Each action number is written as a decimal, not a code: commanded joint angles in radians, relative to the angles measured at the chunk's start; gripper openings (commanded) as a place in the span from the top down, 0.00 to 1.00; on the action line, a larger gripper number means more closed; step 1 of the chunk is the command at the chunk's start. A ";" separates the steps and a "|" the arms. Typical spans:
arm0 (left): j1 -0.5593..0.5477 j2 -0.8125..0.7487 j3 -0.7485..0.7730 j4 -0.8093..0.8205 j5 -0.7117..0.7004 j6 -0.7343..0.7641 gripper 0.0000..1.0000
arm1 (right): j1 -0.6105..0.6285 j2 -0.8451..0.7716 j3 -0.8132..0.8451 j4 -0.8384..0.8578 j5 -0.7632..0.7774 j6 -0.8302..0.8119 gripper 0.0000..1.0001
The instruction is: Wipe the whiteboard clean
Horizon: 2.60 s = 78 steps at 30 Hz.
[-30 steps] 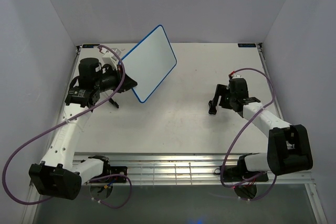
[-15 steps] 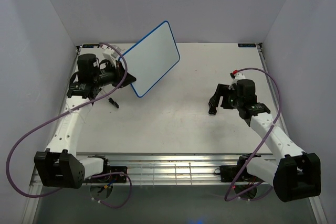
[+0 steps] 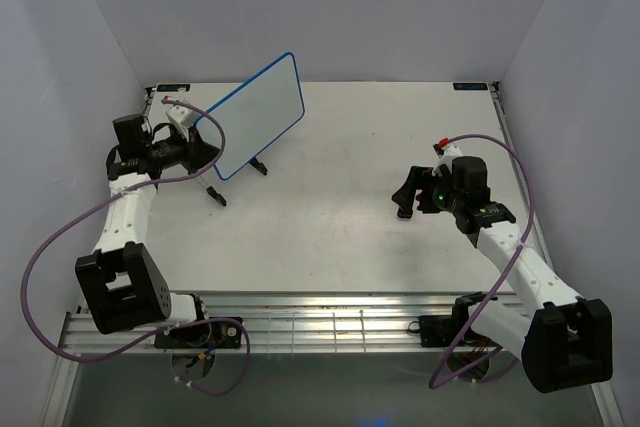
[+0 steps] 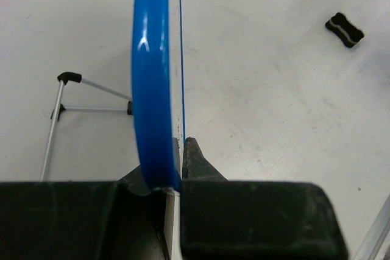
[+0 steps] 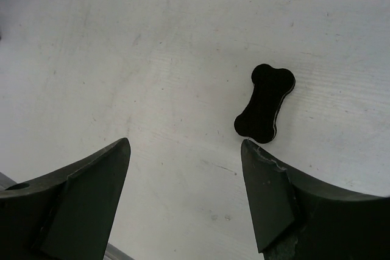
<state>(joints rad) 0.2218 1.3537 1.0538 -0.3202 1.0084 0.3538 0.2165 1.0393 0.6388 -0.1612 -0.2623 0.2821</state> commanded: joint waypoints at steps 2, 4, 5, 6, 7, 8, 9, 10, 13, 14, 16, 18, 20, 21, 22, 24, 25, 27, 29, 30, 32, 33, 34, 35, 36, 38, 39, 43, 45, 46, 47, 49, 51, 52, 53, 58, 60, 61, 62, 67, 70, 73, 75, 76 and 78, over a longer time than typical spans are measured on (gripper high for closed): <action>0.027 -0.010 0.046 -0.051 0.078 0.262 1.00 | 0.003 0.001 -0.001 0.057 -0.054 0.012 0.21; 0.043 -0.001 0.049 -0.106 0.029 0.318 1.00 | 0.003 -0.011 -0.013 0.077 -0.066 0.017 0.21; 0.060 0.007 0.051 -0.114 0.018 0.326 1.00 | 0.003 -0.015 -0.019 0.084 -0.077 0.022 0.21; 0.073 0.010 0.046 -0.114 0.016 0.326 1.00 | 0.003 -0.019 -0.028 0.088 -0.084 0.023 0.21; 0.082 0.016 0.048 -0.134 0.034 0.356 1.00 | 0.004 -0.025 -0.031 0.089 -0.090 0.025 0.21; 0.094 0.019 0.048 -0.140 0.035 0.369 1.00 | 0.006 -0.031 -0.034 0.094 -0.101 0.026 0.21; 0.099 0.024 0.055 -0.145 0.033 0.373 1.00 | 0.010 -0.045 -0.048 0.101 -0.103 0.031 0.21; 0.103 0.027 0.058 -0.160 0.033 0.381 1.00 | 0.020 -0.050 -0.054 0.106 -0.103 0.031 0.21; 0.125 0.038 0.055 -0.175 0.026 0.393 1.00 | 0.032 -0.061 -0.054 0.111 -0.103 0.032 0.21; 0.135 0.039 0.051 -0.174 0.013 0.398 1.00 | 0.034 -0.062 -0.053 0.109 -0.107 0.032 0.21; 0.145 0.050 0.043 -0.178 0.015 0.404 1.00 | 0.037 -0.067 -0.053 0.111 -0.110 0.032 0.21; 0.148 0.059 0.043 -0.187 0.016 0.413 1.00 | 0.040 -0.074 -0.053 0.111 -0.106 0.032 0.21; 0.155 0.061 0.037 -0.201 0.010 0.416 1.00 | 0.044 -0.076 -0.054 0.114 -0.106 0.031 0.21; 0.160 0.058 0.034 -0.203 0.013 0.415 1.00 | 0.046 -0.074 -0.054 0.115 -0.107 0.032 0.21; 0.166 0.053 0.031 -0.203 0.016 0.415 1.00 | 0.046 -0.074 -0.053 0.114 -0.107 0.031 0.21; 0.183 0.055 0.022 -0.198 0.041 0.406 1.00 | 0.047 -0.074 -0.054 0.114 -0.109 0.031 0.21; 0.188 0.061 0.018 -0.195 0.047 0.404 1.00 | 0.050 -0.074 -0.056 0.120 -0.110 0.032 0.21; 0.194 0.067 0.018 -0.200 0.064 0.404 1.00 | 0.053 -0.074 -0.059 0.121 -0.110 0.032 0.21; 0.192 0.055 0.020 -0.200 0.079 0.404 1.00 | 0.057 -0.071 -0.064 0.132 -0.112 0.034 0.21; 0.192 0.047 0.028 -0.198 0.097 0.402 1.00 | 0.057 -0.065 -0.062 0.135 -0.112 0.034 0.21; 0.192 0.033 0.035 -0.198 0.119 0.395 1.00 | 0.057 -0.058 -0.057 0.137 -0.120 0.032 0.21; 0.192 0.032 0.041 -0.197 0.128 0.393 1.00 | 0.057 -0.048 -0.054 0.135 -0.123 0.034 0.21; 0.192 0.030 0.041 -0.197 0.139 0.389 1.00 | 0.057 -0.045 -0.054 0.135 -0.124 0.032 0.21; 0.192 0.028 0.037 -0.195 0.141 0.387 1.00 | 0.057 -0.044 -0.054 0.134 -0.127 0.034 0.21; 0.194 0.019 0.025 -0.194 0.139 0.387 1.00 | 0.055 -0.047 -0.056 0.135 -0.127 0.034 0.21; 0.192 0.009 0.011 -0.184 0.150 0.383 1.00 | 0.058 -0.048 -0.060 0.137 -0.124 0.034 0.21; 0.192 -0.002 0.006 -0.183 0.154 0.382 1.00 | 0.060 -0.050 -0.064 0.141 -0.124 0.034 0.21; 0.191 -0.022 -0.037 -0.169 0.124 0.378 1.00 | 0.063 -0.048 -0.057 0.134 -0.132 0.032 0.21; 0.191 -0.027 -0.055 -0.160 0.101 0.378 1.00 | 0.067 -0.059 -0.062 0.132 -0.130 0.031 0.21; 0.191 -0.027 -0.061 -0.158 0.087 0.378 1.00 | 0.069 -0.064 -0.065 0.131 -0.129 0.031 0.21; 0.191 -0.025 -0.067 -0.160 0.078 0.379 1.00 | 0.070 -0.068 -0.067 0.130 -0.126 0.029 0.21; 0.188 -0.022 -0.067 -0.169 0.036 0.387 1.00 | 0.070 -0.079 -0.065 0.129 -0.121 0.028 0.21; 0.179 -0.018 -0.071 -0.180 -0.011 0.399 1.00 | 0.072 -0.082 -0.065 0.129 -0.118 0.028 0.21; 0.176 -0.015 -0.072 -0.178 -0.028 0.398 1.00 | 0.073 -0.081 -0.065 0.129 -0.118 0.028 0.21; 0.175 -0.015 -0.074 -0.181 -0.031 0.399 1.00 | 0.073 -0.081 -0.065 0.130 -0.126 0.028 0.21; 0.168 0.010 -0.029 -0.197 -0.031 0.409 1.00 | 0.075 -0.081 -0.067 0.137 -0.129 0.028 0.20; 0.168 0.028 -0.006 -0.210 -0.033 0.410 1.00 | 0.075 -0.079 -0.064 0.137 -0.130 0.028 0.21; 0.168 0.033 0.005 -0.209 -0.031 0.415 1.00 | 0.075 -0.081 -0.065 0.135 -0.130 0.028 0.21; 0.166 0.039 0.008 -0.207 -0.031 0.415 1.00 | 0.075 -0.081 -0.065 0.138 -0.127 0.028 0.20; 0.166 0.073 -0.008 -0.206 -0.099 0.427 1.00 | 0.075 -0.082 -0.065 0.137 -0.129 0.028 0.21; 0.168 0.110 0.003 -0.211 -0.139 0.430 1.00 | 0.080 -0.088 -0.068 0.141 -0.137 0.029 0.21; 0.171 0.122 0.012 -0.209 -0.178 0.441 1.00 | 0.083 -0.096 -0.071 0.140 -0.135 0.029 0.21; 0.175 0.134 0.028 -0.203 -0.204 0.442 1.00 | 0.083 -0.102 -0.071 0.141 -0.135 0.029 0.21; 0.179 0.137 0.032 -0.204 -0.208 0.439 1.00 | 0.084 -0.102 -0.070 0.141 -0.135 0.028 0.21; 0.182 0.150 0.037 -0.197 -0.232 0.432 1.00 | 0.084 -0.108 -0.068 0.141 -0.135 0.029 0.21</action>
<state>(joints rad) 0.3840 1.4940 1.0527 -0.5594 0.9333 0.7502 0.2955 0.9524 0.5728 -0.0620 -0.3779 0.3107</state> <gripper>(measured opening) 0.138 0.795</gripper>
